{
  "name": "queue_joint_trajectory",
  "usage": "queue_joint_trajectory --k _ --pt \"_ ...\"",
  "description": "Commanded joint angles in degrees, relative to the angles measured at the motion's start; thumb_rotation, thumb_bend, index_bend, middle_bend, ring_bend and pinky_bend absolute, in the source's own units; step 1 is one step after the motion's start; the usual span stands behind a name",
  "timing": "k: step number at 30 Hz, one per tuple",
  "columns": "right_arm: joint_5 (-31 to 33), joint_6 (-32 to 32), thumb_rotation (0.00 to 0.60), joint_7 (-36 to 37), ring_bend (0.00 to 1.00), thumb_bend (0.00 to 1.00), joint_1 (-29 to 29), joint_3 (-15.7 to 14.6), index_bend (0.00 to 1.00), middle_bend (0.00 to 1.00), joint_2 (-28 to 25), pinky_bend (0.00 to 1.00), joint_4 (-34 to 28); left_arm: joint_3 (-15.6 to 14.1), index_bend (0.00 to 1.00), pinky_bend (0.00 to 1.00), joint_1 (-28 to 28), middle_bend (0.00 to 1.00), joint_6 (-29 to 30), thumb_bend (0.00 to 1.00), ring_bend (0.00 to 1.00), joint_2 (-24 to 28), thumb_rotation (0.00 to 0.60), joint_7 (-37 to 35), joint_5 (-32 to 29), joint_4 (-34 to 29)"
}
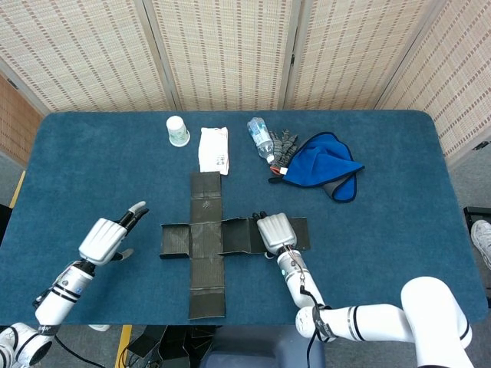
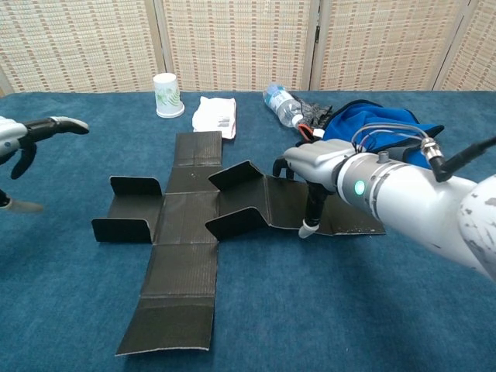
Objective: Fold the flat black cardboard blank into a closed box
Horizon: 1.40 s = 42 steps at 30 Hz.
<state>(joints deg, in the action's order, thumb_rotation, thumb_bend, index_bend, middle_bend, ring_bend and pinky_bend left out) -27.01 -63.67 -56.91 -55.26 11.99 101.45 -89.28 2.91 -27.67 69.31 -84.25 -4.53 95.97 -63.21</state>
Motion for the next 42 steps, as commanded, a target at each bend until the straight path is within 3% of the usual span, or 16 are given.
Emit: queue_joint_trajectory --k 1,11,28,42 --pt "0.4 0.01 0.6 -0.67 0.85 0.19 -0.49 -0.36 0.29 0.35 0.09 0.97 0.16 -0.24 0.08 0.85 -2.24 0.08 -1.01 0.1 0.65 -3.33 0.6 -0.51 0.78 3.32" --pt "1.56 -1.2 0.6 -2.21 0.85 0.19 -1.52 -1.17 0.29 0.35 -0.17 0.97 -0.59 -1.37 0.02 0.85 -5.12 0.04 -4.88 0.1 0.64 -8.31 0.6 1.74 -0.49 7.84" --pt "1.61 -1.92 0.6 -1.22 0.85 0.2 -1.48 -2.05 0.29 0.35 -1.11 0.97 -1.59 -1.9 0.0 0.86 -6.96 0.02 -6.18 0.1 0.63 -11.27 0.6 3.6 -2.69 10.27" --pt "0.33 -2.03 0.6 0.27 0.85 0.2 -1.06 -2.63 0.29 0.35 -1.26 0.97 -1.6 -1.89 0.0 0.86 -7.91 0.02 -5.95 0.1 0.63 -12.27 0.6 -2.0 -3.95 9.28"
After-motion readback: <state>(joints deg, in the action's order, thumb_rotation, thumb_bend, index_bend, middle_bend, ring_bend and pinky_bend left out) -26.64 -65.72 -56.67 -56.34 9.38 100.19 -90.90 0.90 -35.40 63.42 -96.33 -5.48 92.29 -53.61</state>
